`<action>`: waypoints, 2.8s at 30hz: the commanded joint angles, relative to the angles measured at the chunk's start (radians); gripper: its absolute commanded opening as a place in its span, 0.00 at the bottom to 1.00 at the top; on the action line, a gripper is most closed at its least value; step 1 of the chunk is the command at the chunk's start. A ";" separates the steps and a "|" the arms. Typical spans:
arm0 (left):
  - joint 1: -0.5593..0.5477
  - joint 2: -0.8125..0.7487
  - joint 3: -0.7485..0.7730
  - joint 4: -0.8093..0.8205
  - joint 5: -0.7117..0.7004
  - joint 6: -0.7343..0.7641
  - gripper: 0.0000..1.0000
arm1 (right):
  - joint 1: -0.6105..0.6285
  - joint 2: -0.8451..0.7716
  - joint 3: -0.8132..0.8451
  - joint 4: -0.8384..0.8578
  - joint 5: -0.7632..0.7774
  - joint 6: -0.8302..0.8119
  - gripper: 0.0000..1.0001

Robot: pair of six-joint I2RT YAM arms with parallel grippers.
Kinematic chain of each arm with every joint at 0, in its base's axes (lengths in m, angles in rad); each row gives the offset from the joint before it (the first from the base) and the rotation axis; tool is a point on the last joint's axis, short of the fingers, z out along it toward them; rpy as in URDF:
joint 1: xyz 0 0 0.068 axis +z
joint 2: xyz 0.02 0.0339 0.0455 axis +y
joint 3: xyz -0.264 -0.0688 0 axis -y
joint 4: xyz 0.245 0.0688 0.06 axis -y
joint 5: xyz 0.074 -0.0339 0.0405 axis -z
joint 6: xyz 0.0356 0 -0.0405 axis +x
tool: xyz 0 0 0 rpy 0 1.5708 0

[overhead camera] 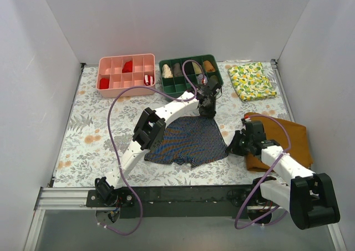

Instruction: Roll the underwear

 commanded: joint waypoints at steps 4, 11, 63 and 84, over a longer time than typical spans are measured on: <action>-0.002 0.042 -0.003 -0.020 0.006 -0.006 0.10 | -0.002 -0.005 -0.025 -0.003 -0.048 -0.042 0.07; -0.003 -0.001 -0.017 0.013 0.013 -0.015 0.06 | 0.000 -0.069 -0.025 0.020 -0.099 -0.050 0.01; 0.020 -0.274 -0.256 0.142 0.074 -0.017 0.33 | 0.001 -0.134 0.031 -0.054 -0.114 -0.056 0.01; 0.216 -0.966 -1.351 0.476 -0.023 -0.128 0.29 | 0.000 -0.111 0.070 -0.078 -0.067 -0.050 0.12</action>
